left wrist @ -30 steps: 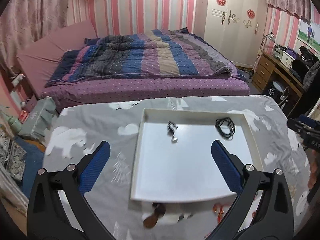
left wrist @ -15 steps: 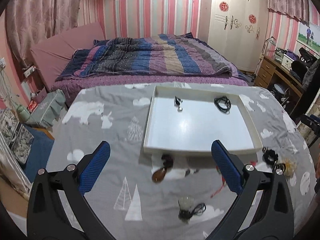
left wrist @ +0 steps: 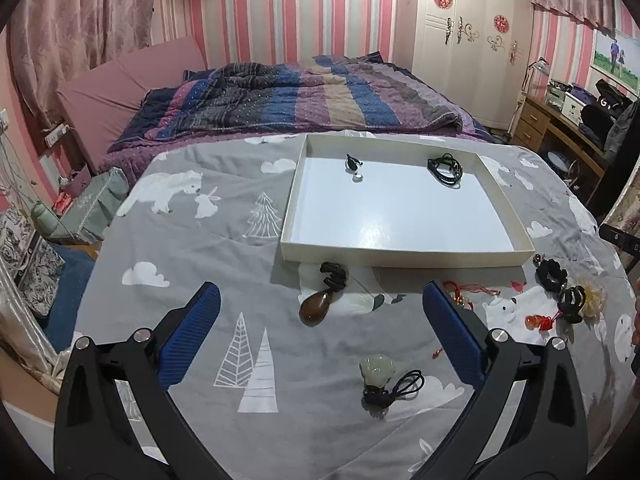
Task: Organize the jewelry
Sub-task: 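Move right tool to black claw clip while left tool approaches brown teardrop pendant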
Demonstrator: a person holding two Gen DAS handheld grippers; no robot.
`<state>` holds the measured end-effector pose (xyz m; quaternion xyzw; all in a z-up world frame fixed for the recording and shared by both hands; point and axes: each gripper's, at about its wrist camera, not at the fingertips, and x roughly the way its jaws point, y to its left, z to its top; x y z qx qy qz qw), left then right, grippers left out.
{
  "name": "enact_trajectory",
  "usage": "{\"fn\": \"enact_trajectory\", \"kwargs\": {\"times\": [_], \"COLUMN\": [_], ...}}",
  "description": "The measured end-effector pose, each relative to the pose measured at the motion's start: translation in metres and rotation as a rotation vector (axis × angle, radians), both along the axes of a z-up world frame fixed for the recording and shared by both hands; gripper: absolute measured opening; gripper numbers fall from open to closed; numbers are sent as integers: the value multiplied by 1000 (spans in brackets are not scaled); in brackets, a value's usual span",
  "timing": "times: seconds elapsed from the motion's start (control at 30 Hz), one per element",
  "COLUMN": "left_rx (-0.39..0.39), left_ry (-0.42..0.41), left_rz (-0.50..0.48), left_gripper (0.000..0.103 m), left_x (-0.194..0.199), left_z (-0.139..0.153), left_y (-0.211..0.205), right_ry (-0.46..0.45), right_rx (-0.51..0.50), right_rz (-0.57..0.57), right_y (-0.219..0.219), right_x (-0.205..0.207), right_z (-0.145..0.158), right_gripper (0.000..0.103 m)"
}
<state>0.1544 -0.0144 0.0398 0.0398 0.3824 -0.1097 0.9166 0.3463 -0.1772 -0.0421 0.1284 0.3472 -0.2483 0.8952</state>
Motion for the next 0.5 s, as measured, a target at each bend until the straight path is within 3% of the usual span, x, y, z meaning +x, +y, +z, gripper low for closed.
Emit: {"fn": "enact_trajectory", "kwargs": {"times": [0.5], "left_rx": [-21], "left_ry": [59], "left_rz": [31], "left_gripper": [100], "left_x": [13], "left_z": [-18], "left_y": [11], "right_ry": [44], "right_rx": [-1], "right_rz": [-5], "right_y": [0], "right_x": [4], "right_z": [-17], "right_gripper": [100]}}
